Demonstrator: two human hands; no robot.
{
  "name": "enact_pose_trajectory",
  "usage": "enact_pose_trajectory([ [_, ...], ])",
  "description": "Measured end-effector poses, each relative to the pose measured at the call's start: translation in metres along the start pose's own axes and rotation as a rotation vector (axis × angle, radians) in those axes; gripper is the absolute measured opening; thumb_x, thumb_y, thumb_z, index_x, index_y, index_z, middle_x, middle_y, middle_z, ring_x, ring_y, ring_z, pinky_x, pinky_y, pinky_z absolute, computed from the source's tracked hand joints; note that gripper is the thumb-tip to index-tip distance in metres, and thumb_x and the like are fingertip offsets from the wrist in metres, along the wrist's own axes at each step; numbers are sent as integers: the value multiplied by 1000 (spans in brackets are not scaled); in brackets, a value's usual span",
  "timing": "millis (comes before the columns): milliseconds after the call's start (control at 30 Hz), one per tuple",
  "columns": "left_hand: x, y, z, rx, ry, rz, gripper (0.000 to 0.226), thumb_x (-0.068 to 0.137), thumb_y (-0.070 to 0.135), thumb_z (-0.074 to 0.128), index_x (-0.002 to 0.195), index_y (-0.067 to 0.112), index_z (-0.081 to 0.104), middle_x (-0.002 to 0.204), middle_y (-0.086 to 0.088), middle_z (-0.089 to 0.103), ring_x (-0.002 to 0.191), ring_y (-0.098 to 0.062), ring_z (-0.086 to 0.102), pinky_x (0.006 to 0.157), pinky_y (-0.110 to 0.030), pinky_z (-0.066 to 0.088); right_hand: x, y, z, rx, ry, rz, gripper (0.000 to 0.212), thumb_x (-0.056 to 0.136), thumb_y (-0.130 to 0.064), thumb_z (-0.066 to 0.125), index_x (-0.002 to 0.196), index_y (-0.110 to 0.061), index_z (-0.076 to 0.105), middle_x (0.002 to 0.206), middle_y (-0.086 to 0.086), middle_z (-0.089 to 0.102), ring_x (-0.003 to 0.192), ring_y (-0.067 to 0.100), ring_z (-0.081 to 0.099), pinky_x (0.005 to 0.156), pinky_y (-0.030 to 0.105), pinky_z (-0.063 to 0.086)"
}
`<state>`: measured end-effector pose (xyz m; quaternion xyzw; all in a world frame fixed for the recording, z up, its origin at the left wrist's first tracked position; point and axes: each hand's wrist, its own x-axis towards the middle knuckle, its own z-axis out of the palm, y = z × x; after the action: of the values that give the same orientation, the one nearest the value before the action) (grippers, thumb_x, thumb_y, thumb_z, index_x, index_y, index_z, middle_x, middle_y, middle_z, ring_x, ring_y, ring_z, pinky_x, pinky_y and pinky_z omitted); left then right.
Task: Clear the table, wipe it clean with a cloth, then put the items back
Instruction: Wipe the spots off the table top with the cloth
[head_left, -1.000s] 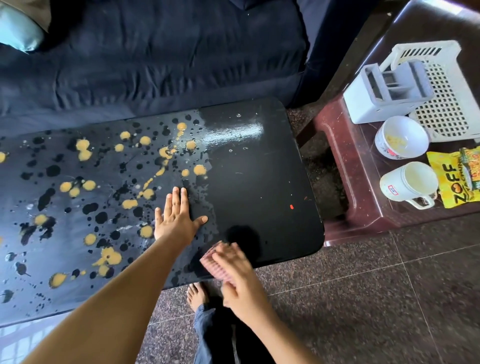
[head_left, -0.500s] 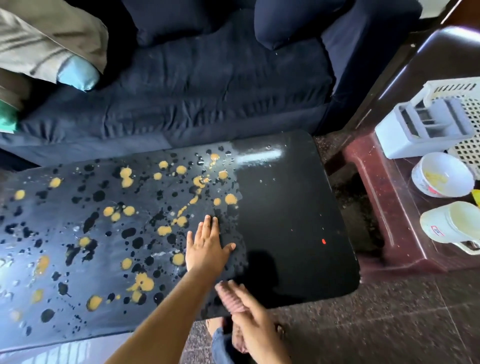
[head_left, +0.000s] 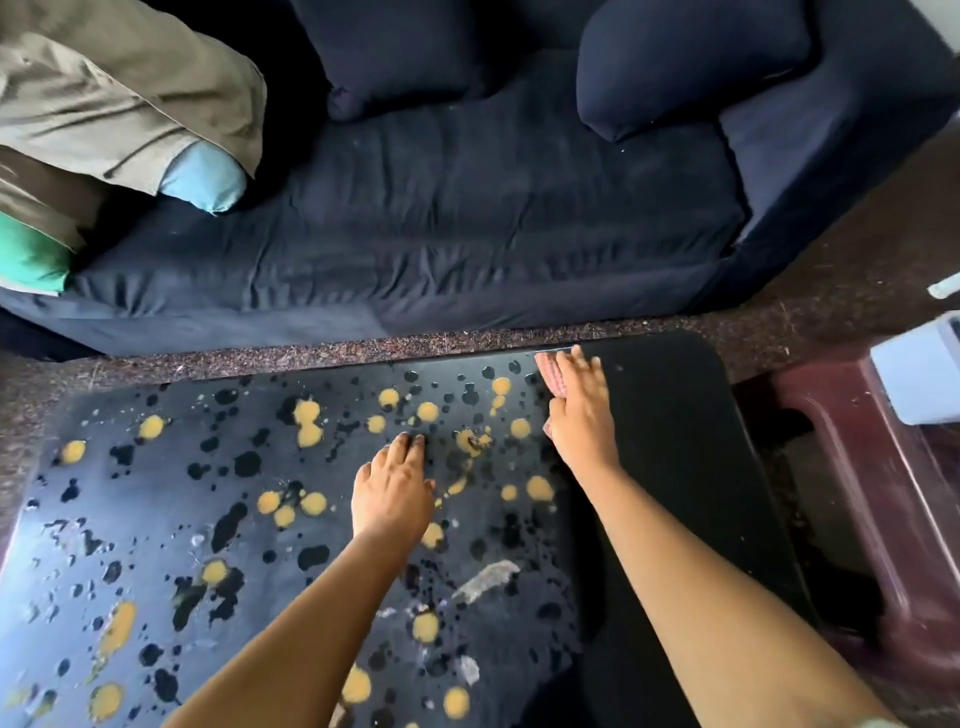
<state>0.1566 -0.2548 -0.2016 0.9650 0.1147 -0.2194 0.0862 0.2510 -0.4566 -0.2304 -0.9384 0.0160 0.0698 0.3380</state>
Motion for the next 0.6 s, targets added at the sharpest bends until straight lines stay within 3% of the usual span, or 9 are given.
enact_pose_trajectory([
  [100,3,-1,4,11,-9,25,63,100,35,36,153,19,6,160,-1,7,146,-21,11,117,-34,20,21,-11,26,-313,7,26,62,94,-27,45,150,-16,21,160,7,7,146,31,1,117,47,5],
  [200,0,-2,12,36,-28,18,63,102,32,31,152,20,-4,160,-1,-4,147,-20,1,118,-36,14,12,-26,48,-438,-104,-23,65,98,-45,32,152,-17,9,160,4,-2,146,28,-7,116,45,-5],
  [267,0,-6,13,43,-40,19,61,103,34,27,151,21,-8,160,1,-7,148,-18,-3,119,-37,10,11,-23,45,-506,-214,-146,62,99,-48,21,152,-22,0,159,-1,-10,146,23,-13,116,46,-7],
  [333,2,-10,11,57,-45,37,61,103,39,23,150,22,-12,160,1,-11,147,-17,-5,120,-38,8,18,-12,29,-563,-219,-201,61,96,-49,10,151,-27,0,159,-8,-10,146,19,-10,118,49,-1],
  [500,3,-11,8,97,-53,78,62,102,44,19,138,24,-28,158,1,-16,147,-17,-9,120,-39,2,27,-14,31,-525,-42,68,59,99,-45,25,152,-24,8,160,-4,1,147,23,-5,117,47,6],
  [600,8,-11,7,125,-59,85,64,102,44,19,145,22,-23,159,0,-15,147,-18,-8,120,-40,2,27,-40,58,-518,-97,-58,61,98,-46,18,152,-21,6,160,-2,1,147,24,-5,118,46,1],
])
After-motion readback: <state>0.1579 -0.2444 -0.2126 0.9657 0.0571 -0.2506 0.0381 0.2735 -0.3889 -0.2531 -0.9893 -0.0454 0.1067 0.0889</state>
